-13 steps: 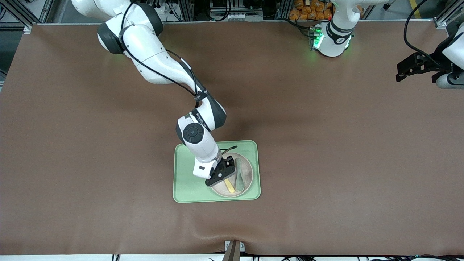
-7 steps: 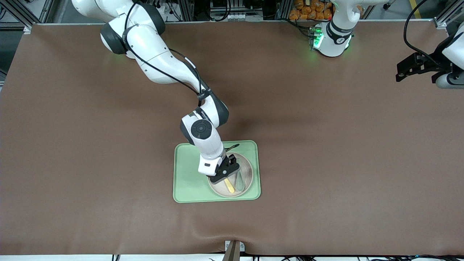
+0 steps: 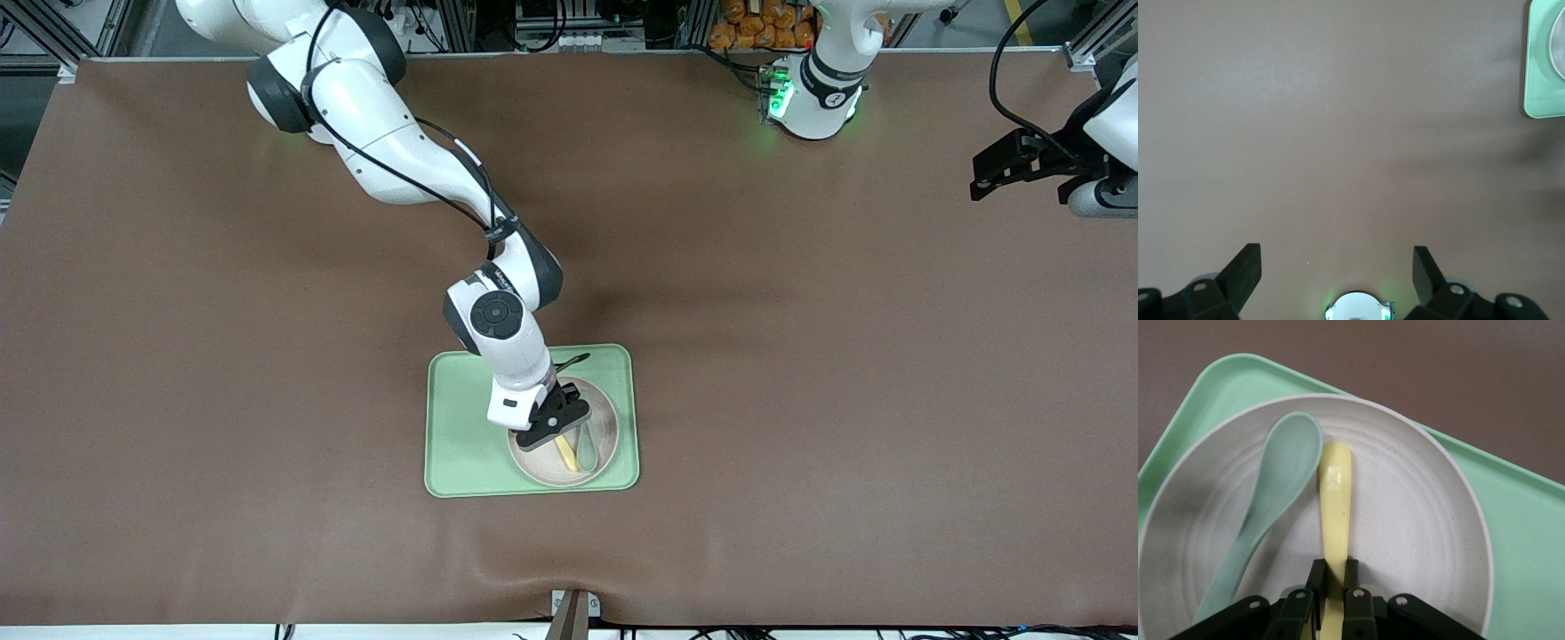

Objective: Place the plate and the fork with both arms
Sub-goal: 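Lower the right gripper and grasp the yellow fork handle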

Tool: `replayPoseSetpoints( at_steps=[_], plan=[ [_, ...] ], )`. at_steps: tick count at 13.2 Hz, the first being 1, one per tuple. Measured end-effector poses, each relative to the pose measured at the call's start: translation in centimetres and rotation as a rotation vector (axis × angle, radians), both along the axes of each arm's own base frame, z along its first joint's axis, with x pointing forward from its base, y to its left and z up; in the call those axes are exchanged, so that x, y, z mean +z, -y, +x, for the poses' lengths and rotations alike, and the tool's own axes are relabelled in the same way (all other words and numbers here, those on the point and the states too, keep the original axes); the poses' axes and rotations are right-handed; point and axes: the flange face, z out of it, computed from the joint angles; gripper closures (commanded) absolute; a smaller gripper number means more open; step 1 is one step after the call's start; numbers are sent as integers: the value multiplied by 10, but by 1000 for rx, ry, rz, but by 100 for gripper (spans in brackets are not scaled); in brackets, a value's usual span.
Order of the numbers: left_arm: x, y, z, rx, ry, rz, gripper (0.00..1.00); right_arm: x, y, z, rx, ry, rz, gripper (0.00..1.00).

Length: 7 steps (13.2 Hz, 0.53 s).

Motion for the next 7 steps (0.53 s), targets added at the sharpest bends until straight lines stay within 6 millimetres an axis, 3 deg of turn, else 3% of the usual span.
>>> replayPoseSetpoints(
  at_steps=[7],
  plan=[
    [-11, 8, 5, -15, -20, 1, 0, 8, 4, 4, -29, -33, -22, 100]
  ],
)
